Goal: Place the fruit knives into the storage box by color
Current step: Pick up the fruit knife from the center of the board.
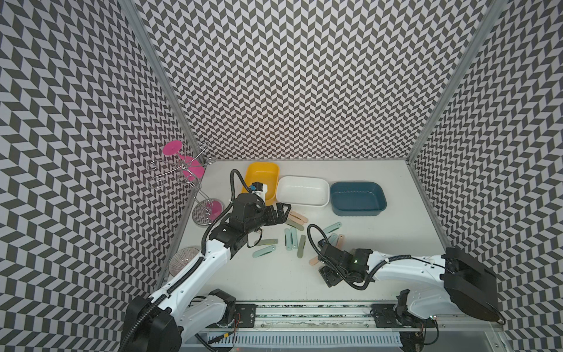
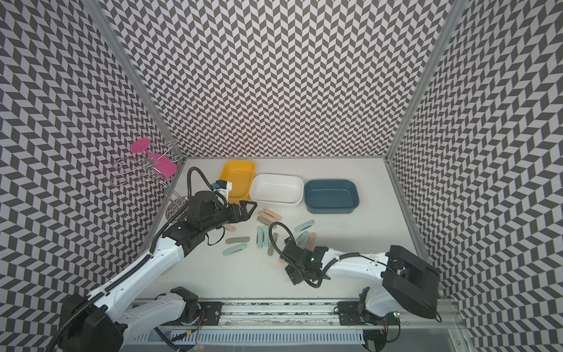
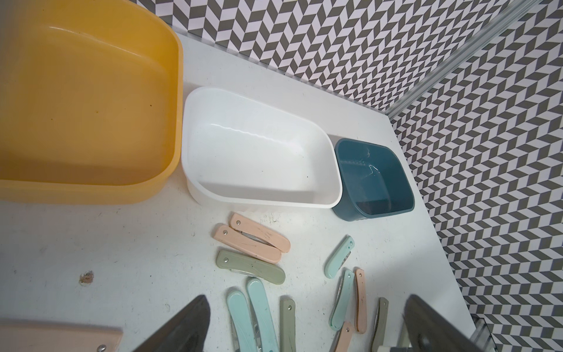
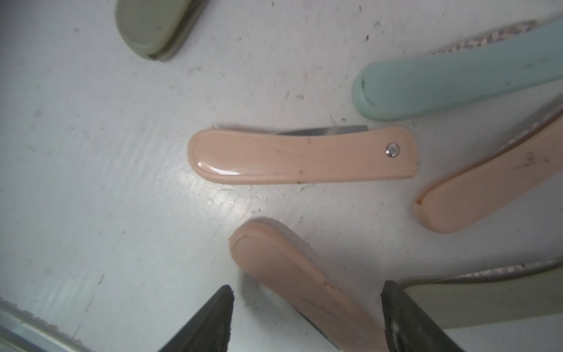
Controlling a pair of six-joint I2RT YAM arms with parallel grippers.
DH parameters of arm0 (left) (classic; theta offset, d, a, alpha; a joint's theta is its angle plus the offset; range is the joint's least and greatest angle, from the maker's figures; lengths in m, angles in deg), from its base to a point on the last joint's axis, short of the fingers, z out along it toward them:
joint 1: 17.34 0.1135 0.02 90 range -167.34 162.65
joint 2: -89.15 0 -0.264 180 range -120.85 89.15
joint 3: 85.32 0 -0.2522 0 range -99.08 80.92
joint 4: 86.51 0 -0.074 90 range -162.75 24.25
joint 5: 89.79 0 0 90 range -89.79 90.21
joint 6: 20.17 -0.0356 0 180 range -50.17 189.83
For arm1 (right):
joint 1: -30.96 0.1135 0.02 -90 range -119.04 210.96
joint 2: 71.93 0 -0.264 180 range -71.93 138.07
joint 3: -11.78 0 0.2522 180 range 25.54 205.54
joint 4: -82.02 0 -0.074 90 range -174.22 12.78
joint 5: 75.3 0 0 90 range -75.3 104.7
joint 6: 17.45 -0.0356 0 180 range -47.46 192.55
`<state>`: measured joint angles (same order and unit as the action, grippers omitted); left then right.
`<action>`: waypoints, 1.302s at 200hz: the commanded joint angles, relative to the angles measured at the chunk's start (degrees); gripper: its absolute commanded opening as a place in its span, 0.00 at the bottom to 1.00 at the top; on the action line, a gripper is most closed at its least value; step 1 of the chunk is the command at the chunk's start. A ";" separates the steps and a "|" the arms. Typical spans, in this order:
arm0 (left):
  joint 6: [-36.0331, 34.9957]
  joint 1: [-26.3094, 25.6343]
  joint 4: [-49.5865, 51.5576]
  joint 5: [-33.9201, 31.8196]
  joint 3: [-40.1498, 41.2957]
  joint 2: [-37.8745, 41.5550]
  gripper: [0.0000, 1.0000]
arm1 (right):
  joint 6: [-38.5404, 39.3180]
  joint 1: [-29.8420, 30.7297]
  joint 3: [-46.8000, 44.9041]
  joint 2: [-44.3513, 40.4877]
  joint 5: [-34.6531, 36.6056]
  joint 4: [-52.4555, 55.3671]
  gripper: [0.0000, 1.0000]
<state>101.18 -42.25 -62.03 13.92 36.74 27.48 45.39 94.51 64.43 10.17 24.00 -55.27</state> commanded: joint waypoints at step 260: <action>0.64 1.00 -3.42 2.35 -1.17 -2.40 1.00 | -0.88 -5.46 0.57 3.42 -0.77 -5.03 0.23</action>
<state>101.42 -41.55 -63.75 15.98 36.74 25.23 44.56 89.27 66.18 13.83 24.04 -59.86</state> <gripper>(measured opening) 0.997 0.242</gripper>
